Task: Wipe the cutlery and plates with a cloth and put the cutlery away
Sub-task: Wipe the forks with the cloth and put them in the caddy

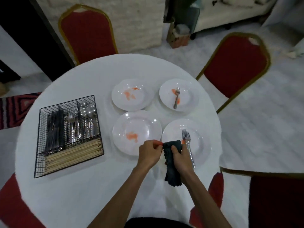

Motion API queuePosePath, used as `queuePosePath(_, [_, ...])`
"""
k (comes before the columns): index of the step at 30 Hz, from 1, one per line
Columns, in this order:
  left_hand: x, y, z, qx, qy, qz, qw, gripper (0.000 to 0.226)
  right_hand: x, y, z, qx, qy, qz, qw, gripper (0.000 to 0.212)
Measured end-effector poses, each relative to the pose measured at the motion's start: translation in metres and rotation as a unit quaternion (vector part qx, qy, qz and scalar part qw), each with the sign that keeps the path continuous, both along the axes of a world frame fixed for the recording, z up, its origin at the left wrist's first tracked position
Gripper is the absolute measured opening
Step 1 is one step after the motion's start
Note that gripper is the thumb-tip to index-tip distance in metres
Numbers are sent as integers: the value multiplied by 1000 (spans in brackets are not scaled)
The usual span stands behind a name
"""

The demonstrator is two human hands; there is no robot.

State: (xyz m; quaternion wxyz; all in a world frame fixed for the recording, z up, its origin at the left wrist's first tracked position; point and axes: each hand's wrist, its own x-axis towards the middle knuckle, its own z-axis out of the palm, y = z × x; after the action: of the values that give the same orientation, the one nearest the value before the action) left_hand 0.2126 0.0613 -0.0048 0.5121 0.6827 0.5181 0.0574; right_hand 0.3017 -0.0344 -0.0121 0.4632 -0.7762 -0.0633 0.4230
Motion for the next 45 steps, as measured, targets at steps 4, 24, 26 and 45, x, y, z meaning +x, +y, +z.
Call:
queuePosePath(4, [42, -41, -10, -34, 13, -27, 999, 24, 35, -45, -1, -17, -37, -46, 998, 17])
queuePosePath(24, [134, -108, -43, -16, 164, -38, 986, 21, 132, -137, 0, 28, -30, -93, 995, 27])
queuePosePath(26, [129, -108, -40, -43, 110, -22, 993, 30, 138, -137, 3, 34, -11, -123, 992, 37])
queuePosePath(45, [47, -122, 41, -45, -21, 3, 999, 35, 114, -29, 6, 89, 122, -107, 983, 26])
